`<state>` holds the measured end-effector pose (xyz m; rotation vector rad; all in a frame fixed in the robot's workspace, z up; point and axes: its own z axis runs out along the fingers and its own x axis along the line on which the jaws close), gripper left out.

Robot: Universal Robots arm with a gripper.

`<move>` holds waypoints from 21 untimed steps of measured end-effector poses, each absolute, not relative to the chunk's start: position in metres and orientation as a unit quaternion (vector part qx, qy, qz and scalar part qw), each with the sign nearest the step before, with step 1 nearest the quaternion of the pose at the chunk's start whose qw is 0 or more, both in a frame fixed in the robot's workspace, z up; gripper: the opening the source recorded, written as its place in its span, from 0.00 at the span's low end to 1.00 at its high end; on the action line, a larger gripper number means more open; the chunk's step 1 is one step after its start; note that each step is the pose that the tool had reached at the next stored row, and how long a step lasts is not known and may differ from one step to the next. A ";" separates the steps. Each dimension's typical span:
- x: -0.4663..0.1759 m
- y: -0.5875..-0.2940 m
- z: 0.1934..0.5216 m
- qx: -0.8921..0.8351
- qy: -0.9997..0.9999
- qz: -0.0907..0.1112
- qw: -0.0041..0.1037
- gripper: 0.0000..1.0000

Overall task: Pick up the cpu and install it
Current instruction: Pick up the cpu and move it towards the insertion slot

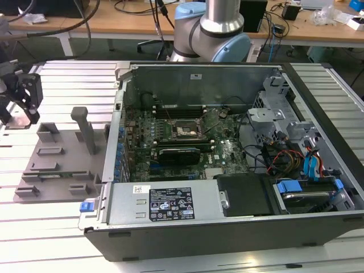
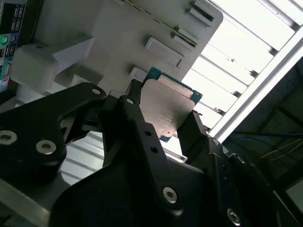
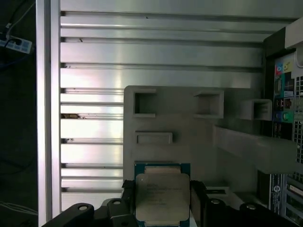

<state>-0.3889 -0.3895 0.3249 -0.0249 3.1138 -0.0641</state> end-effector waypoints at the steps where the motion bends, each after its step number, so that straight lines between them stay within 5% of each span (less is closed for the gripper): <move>1: -0.389 -0.389 0.333 -0.008 1.000 -0.021 0.013 0.55; 21: -0.389 -0.389 0.370 -0.008 1.000 -0.021 0.013 0.55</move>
